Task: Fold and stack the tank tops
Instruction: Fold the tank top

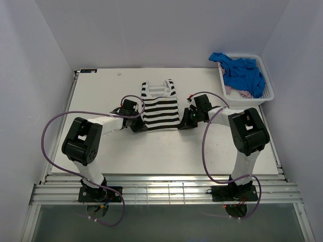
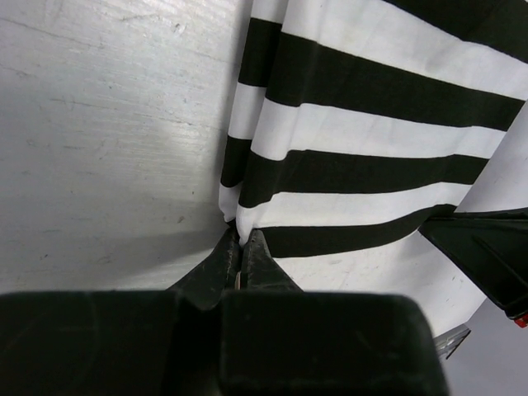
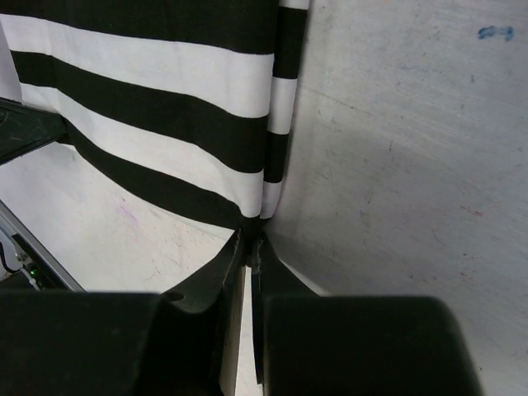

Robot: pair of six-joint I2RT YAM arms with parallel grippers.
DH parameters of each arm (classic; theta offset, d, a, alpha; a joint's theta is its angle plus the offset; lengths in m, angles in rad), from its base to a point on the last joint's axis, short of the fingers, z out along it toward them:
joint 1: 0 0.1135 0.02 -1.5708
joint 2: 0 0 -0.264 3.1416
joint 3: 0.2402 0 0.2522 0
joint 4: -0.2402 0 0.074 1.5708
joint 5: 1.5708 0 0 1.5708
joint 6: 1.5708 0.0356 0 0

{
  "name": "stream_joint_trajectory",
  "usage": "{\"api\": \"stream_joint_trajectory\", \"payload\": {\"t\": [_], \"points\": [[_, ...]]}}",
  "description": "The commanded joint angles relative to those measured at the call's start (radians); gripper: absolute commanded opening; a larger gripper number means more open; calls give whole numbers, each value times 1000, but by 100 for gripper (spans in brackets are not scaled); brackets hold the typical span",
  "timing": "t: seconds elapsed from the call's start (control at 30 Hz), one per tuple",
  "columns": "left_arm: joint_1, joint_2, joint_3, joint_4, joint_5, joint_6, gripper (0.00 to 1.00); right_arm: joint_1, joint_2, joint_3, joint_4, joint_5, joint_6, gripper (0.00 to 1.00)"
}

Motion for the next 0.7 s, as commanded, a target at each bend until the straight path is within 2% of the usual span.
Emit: {"api": "stream_joint_trajectory", "payload": {"t": [0.0,0.13,0.33,0.53,0.67], "points": [[-4,-57,-37,-54,37,37,0,1,-36,-11,-33,-13,-49,8],[-6,-172,-77,-97,98,35,0,0,-182,-103,-62,-45,-63,8],[-26,-387,-97,-208,183,6,0,1,-408,-206,-197,-122,-47,8],[-32,-498,-15,-309,169,-9,0,-2,-561,-124,-346,-125,-47,8],[-32,-487,71,-332,123,3,0,-19,-561,-18,-410,-101,-48,8]]}}
